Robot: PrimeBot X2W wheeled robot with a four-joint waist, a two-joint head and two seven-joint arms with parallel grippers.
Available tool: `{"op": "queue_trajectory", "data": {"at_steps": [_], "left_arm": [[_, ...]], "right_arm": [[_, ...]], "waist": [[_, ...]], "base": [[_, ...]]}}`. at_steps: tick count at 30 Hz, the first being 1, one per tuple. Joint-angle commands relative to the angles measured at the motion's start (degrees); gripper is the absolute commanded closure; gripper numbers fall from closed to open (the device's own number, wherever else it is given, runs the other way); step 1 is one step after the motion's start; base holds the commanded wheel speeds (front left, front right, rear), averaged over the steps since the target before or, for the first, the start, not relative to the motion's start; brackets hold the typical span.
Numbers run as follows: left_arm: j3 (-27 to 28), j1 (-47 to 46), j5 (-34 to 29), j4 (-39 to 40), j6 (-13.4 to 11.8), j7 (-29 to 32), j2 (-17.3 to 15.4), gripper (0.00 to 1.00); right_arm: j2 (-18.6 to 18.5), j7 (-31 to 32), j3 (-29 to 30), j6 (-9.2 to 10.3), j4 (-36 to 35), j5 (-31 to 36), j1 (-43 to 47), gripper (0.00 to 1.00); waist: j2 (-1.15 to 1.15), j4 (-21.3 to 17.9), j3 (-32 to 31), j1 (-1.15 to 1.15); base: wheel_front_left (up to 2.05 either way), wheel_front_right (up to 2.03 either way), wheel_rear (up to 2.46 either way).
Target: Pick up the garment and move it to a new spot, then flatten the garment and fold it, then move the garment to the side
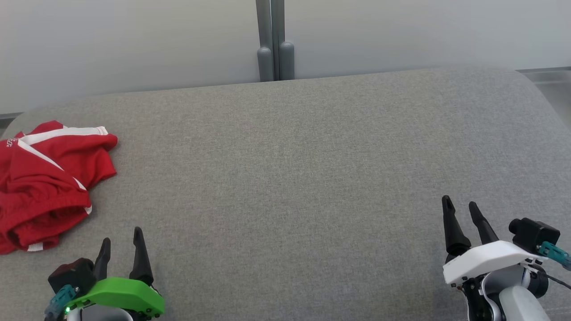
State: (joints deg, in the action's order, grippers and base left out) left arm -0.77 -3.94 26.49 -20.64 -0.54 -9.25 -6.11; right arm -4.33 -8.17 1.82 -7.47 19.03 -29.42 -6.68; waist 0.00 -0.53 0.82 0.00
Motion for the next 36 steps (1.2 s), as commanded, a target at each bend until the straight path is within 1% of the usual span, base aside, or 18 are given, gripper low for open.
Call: {"op": "queue_trajectory", "data": {"at_steps": [1,11,23,31,36], "left_arm": [[-0.24,0.09,-1.84,0.13,-0.48,-0.55,-0.71,0.0],[-1.89,0.22,-7.63,-0.79,-1.73,-1.79,-1.35,0.0],[-3.04,0.82,-13.09,-1.18,-3.09,-3.08,-1.73,0.0],[-3.84,1.0,-16.79,-0.47,-3.45,-3.98,-1.85,0.0],[-4.06,1.0,-18.89,-0.04,-3.0,-4.49,-1.87,0.0]], "right_arm": [[-0.43,-0.64,-0.17,-0.03,-0.22,1.82,-0.9,0.0],[-0.83,-2.14,-0.91,-0.02,0.2,7.71,-1.19,0.0],[-1.01,-3.67,-0.88,-0.03,0.45,13.46,-1.43,0.0],[-1.05,-4.73,-0.91,-0.03,0.72,17.27,-1.57,0.0],[-1.31,-5.32,-1.59,-0.03,0.69,19.73,-1.66,0.0]], "waist": [[0.0,-0.02,0.04,0.0],[0.0,-0.11,0.33,0.0],[0.0,0.11,0.56,0.0],[0.0,0.16,0.71,0.0],[0.0,0.08,0.87,0.0]], "base": [[0.0,0.0,0.0],[0.0,0.0,0.0],[0.0,0.0,0.0],[0.0,0.0,0.0],[0.0,0.0,0.0]]}}
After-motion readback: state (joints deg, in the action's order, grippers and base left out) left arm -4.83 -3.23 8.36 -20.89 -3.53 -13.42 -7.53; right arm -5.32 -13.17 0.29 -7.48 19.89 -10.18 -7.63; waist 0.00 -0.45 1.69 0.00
